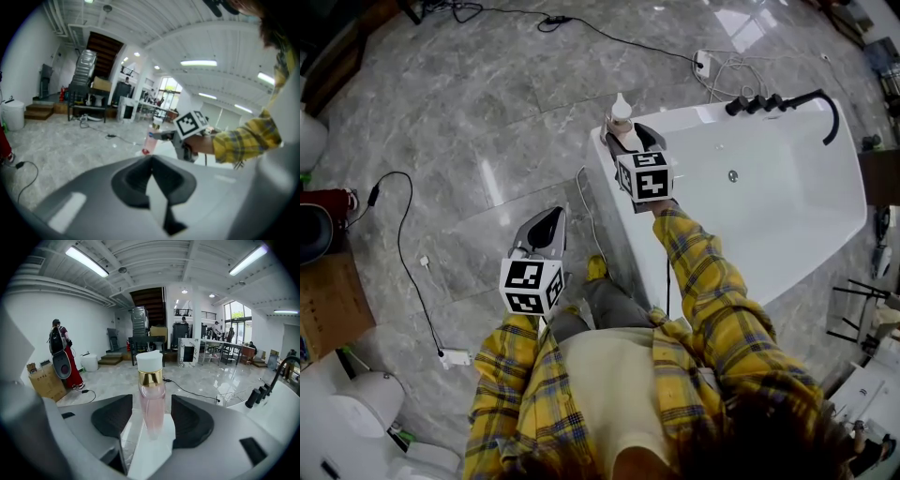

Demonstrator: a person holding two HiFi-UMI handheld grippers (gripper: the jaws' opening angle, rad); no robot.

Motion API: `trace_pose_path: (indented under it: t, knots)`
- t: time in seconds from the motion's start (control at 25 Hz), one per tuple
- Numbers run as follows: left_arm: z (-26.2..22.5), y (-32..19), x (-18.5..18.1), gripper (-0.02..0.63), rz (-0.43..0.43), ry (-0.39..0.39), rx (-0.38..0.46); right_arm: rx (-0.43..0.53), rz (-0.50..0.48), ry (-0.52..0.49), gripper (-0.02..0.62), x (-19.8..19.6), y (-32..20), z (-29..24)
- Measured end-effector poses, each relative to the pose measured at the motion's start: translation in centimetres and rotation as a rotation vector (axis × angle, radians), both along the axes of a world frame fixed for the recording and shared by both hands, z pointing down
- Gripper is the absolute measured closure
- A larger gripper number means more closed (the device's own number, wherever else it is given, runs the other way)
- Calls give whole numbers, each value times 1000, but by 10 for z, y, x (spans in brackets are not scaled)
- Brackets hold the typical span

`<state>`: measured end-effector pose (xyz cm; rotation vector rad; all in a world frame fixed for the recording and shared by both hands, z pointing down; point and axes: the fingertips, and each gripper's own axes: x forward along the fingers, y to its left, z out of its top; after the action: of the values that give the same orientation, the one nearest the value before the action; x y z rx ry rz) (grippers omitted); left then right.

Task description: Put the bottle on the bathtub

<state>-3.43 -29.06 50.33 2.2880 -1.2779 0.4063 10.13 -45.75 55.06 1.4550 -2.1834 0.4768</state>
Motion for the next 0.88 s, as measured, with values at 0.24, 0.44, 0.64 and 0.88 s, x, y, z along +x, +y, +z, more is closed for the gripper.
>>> trace_pose_path:
  t: [0.24,0.44,0.64,0.88]
  knots:
    - [-5,4,5,598,14,14,3,2,39,-24,362,12,24,-12]
    - [-13,6,13,598,35,24,12,-21,49,-48,364,19,49,-20]
    - [-21,6,17,598,44,35,31,-21,65,-62,380,26,72,-32]
    - [-29,9,18,598,60,51,42,-24,94,-78,402,31,97,-43]
